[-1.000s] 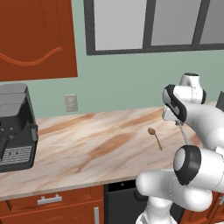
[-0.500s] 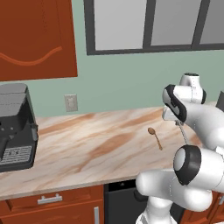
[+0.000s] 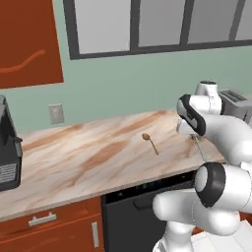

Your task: Take the fork and place it on the left side of the plate. Then take the spoon and place it on the right side of the plate. Make sure they're directly next to the plate.

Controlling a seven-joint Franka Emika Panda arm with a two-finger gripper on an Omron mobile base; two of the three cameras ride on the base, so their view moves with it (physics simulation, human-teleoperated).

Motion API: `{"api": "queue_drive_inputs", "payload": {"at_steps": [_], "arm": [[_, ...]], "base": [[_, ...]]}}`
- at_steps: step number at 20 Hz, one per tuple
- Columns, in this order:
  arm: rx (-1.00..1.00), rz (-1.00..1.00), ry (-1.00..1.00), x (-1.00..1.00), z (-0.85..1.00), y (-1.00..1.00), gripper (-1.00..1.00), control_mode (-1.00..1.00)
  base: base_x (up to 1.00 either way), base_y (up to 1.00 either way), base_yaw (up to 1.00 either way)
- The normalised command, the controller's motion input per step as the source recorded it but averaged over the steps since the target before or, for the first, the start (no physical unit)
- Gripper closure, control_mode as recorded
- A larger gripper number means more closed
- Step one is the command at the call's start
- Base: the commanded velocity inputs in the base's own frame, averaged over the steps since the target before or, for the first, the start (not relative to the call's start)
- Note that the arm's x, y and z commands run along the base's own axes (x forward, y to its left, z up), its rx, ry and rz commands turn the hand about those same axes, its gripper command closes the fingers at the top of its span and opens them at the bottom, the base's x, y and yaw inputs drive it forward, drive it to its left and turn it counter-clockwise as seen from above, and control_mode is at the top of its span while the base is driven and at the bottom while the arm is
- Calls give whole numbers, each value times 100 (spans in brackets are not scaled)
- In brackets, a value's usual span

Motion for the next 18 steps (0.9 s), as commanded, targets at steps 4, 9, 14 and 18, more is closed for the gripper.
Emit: {"api": "queue_drive_inputs", "payload": {"at_steps": [4,9,14,18], "arm": [[0,0,0,0,0,0,100,100],[0,0,0,0,0,0,100,100],[0,0,0,0,0,0,100,100],[0,0,0,0,0,0,100,100]], "base": [[-9,9,-85],[0,6,-98],[0,5,-100],[0,5,-100]]}}
